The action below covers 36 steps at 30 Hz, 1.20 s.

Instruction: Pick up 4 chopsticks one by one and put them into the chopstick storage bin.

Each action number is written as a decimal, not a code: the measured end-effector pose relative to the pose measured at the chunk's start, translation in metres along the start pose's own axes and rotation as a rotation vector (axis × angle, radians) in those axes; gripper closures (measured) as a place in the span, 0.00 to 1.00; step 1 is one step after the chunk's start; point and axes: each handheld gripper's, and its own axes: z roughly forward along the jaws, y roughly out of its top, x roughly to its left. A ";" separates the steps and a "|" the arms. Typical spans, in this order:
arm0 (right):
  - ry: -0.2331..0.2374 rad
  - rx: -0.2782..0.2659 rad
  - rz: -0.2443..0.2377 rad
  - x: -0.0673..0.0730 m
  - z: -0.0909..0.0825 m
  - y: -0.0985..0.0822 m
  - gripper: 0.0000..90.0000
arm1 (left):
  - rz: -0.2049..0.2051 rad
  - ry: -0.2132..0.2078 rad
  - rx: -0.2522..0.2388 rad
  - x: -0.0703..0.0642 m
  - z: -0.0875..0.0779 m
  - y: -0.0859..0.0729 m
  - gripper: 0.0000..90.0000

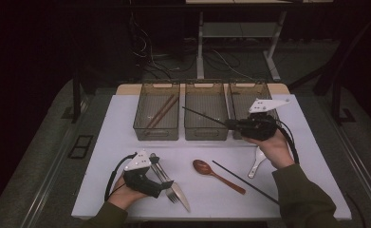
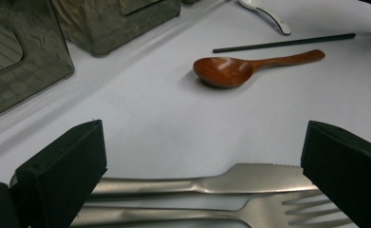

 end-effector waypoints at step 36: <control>-0.021 0.044 0.052 0.000 0.118 0.061 0.95 | 0.030 -0.019 0.003 -0.004 0.004 0.003 0.01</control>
